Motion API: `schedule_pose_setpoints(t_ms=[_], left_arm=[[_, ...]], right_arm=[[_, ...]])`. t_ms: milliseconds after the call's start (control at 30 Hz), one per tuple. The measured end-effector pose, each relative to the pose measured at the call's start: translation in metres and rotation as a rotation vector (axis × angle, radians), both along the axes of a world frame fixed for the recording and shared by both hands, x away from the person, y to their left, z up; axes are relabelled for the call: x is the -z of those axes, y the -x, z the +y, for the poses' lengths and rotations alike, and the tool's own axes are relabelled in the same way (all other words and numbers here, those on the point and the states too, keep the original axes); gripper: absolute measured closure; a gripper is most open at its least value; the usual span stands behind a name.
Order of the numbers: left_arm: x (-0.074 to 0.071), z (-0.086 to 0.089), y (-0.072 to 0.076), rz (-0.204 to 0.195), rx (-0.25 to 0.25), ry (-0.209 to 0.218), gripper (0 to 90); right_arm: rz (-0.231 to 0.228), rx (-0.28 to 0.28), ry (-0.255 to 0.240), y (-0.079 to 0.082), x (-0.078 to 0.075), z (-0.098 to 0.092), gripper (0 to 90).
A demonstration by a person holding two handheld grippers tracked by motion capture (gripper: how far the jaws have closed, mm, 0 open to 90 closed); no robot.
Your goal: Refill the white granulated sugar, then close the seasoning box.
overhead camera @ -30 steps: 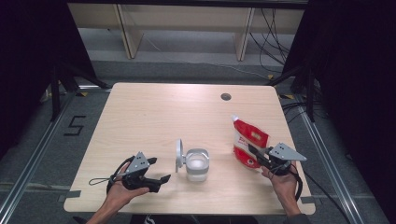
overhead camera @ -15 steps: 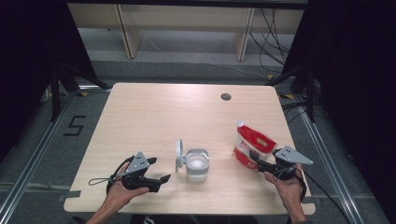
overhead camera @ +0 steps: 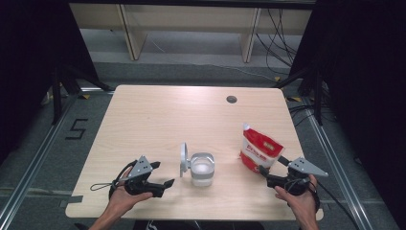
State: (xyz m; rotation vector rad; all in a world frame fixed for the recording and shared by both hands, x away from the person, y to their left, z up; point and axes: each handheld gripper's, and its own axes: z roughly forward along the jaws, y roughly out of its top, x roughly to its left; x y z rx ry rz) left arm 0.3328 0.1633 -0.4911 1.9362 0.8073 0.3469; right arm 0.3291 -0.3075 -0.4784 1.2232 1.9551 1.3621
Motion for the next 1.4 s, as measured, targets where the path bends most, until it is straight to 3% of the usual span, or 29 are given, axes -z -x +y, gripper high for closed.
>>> schedule_pose_setpoints(t_ms=[67,133,267,367,400,433,467,533,667,700,733,800,833,1033,1067,1100,1167,1200,1267,1300,1367,1400], left_arm=[[-0.001,0.0,0.0,0.006,0.001,0.007,16.3],[-0.001,0.001,0.0,-0.003,0.002,-0.004,16.3],[-0.001,0.0,0.0,-0.006,0.005,-0.015,16.2],[0.0,0.001,0.001,0.009,-0.002,0.008,16.3],[-0.001,0.002,0.001,0.006,-0.004,0.005,16.3],[-0.001,0.002,0.001,0.001,0.001,0.0,16.2],[-0.001,0.003,0.0,-0.006,0.008,-0.006,16.3],[-0.001,0.002,0.001,-0.007,0.006,-0.001,16.3],[0.0,0.002,0.001,-0.004,0.005,0.004,16.2],[0.0,0.002,0.001,-0.006,0.007,0.001,16.2],[-0.001,0.002,0.002,-0.001,-0.002,0.0,16.3],[-0.001,0.002,0.002,-0.001,-0.006,0.003,16.3],[-0.001,0.002,0.002,-0.002,-0.005,-0.007,16.3],[-0.002,0.003,0.001,-0.009,0.009,-0.015,16.3],[-0.002,0.001,0.002,0.007,0.002,0.003,16.2],[-0.003,0.001,0.002,-0.001,0.003,-0.009,16.3],[-0.002,0.001,0.003,0.004,0.007,-0.003,16.3],[-0.003,0.001,0.003,-0.004,0.014,-0.009,16.3],[-0.003,0.001,0.003,0.005,0.008,-0.003,16.3],[-0.003,0.001,0.003,0.0,0.009,0.0,16.3],[-0.005,0.002,0.002,-0.013,0.022,-0.009,16.3],[-0.006,0.001,0.002,-0.012,0.018,0.006,16.3]], right_arm=[[0.003,-0.015,0.035,0.002,0.0,-0.002,15.3],[-0.028,-0.02,0.044,0.004,0.001,-0.004,15.3],[0.001,-0.018,0.069,0.012,0.002,-0.005,15.3],[0.01,-0.019,0.079,0.018,0.003,-0.007,15.4],[0.074,-0.002,0.056,0.023,0.002,-0.005,15.4],[0.046,-0.012,0.079,0.023,0.003,-0.006,15.4],[0.078,-0.002,0.066,0.026,0.004,-0.004,15.4],[0.059,-0.034,0.107,0.026,0.005,-0.005,15.4],[0.094,-0.015,0.099,0.031,0.004,0.0,15.4],[0.073,-0.04,0.13,0.028,0.005,-0.002,15.4],[0.103,-0.021,0.106,0.031,0.005,0.001,15.5],[0.082,-0.054,0.135,0.028,0.006,-0.002,15.5],[0.114,-0.028,0.123,0.03,0.007,0.0,15.5],[0.112,-0.029,0.136,0.029,0.007,-0.001,15.5],[0.119,-0.026,0.142,0.029,0.007,-0.001,15.5],[0.096,-0.048,0.163,0.026,0.008,-0.003,15.5],[0.127,-0.022,0.139,0.029,0.008,-0.001,15.6],[0.104,-0.042,0.161,0.026,0.008,-0.003,15.5],[0.122,-0.024,0.14,0.029,0.007,0.0,15.5],[0.098,-0.055,0.169,0.027,0.006,-0.002,15.5],[0.099,-0.047,0.155,0.028,0.006,0.0,15.5],[0.1,-0.048,0.155,0.027,0.007,0.0,15.6]])
